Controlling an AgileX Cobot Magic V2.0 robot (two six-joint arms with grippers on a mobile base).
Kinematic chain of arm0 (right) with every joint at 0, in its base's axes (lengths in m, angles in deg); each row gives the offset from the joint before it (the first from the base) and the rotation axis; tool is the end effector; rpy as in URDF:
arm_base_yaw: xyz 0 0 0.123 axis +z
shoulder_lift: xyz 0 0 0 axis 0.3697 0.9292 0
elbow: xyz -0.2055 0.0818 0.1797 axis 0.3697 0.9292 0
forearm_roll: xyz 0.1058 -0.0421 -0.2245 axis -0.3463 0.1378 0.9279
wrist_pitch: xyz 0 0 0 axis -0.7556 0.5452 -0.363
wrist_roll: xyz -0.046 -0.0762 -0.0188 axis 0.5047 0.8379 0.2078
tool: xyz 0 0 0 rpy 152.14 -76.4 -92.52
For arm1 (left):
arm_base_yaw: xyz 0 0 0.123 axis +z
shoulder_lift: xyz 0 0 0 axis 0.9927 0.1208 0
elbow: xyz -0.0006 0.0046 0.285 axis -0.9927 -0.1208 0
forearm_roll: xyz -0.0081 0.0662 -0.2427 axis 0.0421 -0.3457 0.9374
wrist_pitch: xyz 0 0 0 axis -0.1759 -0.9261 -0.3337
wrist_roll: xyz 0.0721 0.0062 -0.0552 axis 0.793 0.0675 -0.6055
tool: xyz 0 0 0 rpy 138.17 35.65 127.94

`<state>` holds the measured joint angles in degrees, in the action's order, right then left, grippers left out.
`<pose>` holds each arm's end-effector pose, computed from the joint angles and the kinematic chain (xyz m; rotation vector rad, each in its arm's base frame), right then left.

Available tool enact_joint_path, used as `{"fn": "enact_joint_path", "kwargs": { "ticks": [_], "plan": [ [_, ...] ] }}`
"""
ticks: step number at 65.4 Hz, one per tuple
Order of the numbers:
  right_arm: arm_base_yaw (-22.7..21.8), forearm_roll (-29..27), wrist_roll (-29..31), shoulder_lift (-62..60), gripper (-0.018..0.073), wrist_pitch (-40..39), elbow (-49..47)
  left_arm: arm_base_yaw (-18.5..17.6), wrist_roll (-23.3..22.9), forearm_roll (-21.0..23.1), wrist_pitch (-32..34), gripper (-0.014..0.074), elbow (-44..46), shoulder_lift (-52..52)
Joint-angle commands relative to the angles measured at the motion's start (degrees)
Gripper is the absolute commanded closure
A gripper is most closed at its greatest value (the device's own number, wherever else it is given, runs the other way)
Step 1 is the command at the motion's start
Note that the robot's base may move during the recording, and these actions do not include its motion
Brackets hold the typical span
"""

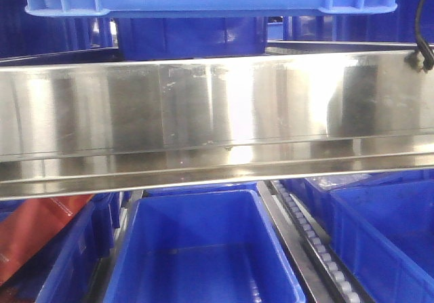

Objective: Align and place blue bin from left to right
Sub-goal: 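Lower the blue bin with both grippers onto the upper conveyor shelf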

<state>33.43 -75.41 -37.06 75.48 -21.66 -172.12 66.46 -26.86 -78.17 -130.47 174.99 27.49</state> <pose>0.3972 0.0805 0.4727 -0.0543 2.1361 0.1801 0.3723 -0.1034 0.4919 0.1330 2.2170 -0.1416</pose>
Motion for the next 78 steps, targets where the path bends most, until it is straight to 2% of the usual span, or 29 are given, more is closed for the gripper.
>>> {"fn": "enact_joint_path", "kwargs": {
  "ticks": [1, 26, 48, 52, 56, 58, 63, 67, 68, 70, 78],
  "plan": [
    [0.28, -1.05, 0.79, -1.22, 0.0629, -4.55, -1.06, -0.43, 0.99, 3.02, 4.39, 0.0707, 0.91, -1.53],
    [0.28, -1.45, 2.12, 2.07, 0.0629, 3.37, -1.06, -0.43, 0.99, 3.93, 4.39, 0.0707, 0.24, 3.07],
    [0.04, -1.05, 3.90, 6.80, 0.0624, 5.22, -1.06, -0.43, 0.99, 3.95, 4.39, 0.0692, -1.76, 5.35],
    [-0.19, -1.05, 3.90, 6.93, 0.0589, 5.30, -1.06, -0.43, 0.99, 3.95, 4.39, 0.0630, -3.07, 5.35],
    [-0.19, -1.05, 3.90, 6.93, 0.0484, 5.30, -1.06, -0.43, 0.99, 3.95, 4.39, 0.0534, -3.92, 5.35],
    [-0.19, -1.05, 3.90, 6.93, 0.0388, 5.30, -1.06, -0.43, 0.99, 3.95, 4.39, 0.0471, -4.29, 5.35],
    [-0.19, -1.05, 3.90, 6.93, 0.0170, 5.30, -1.06, -0.43, 0.99, 3.95, 4.39, 0.0277, -4.40, 5.35],
    [-0.19, -0.79, 3.90, 6.93, 0.0014, 5.30, -1.06, -0.43, 0.99, 3.95, 4.39, 0.0076, -4.13, 5.35],
    [-0.19, -0.63, 3.90, 6.83, -0.0016, 5.30, -1.06, -0.43, 0.99, 3.95, 4.39, 0.0031, -4.14, 5.35],
    [-0.19, -0.56, 3.90, 6.71, -0.0013, 5.30, -1.06, -0.43, 0.99, 3.59, 4.39, -0.0036, -4.14, 5.35],
    [-0.19, -0.51, 3.90, 5.09, 0.0006, 4.94, -1.06, -0.34, 0.99, 2.99, 4.39, 0.0064, -4.14, 4.24]
  ]
}}
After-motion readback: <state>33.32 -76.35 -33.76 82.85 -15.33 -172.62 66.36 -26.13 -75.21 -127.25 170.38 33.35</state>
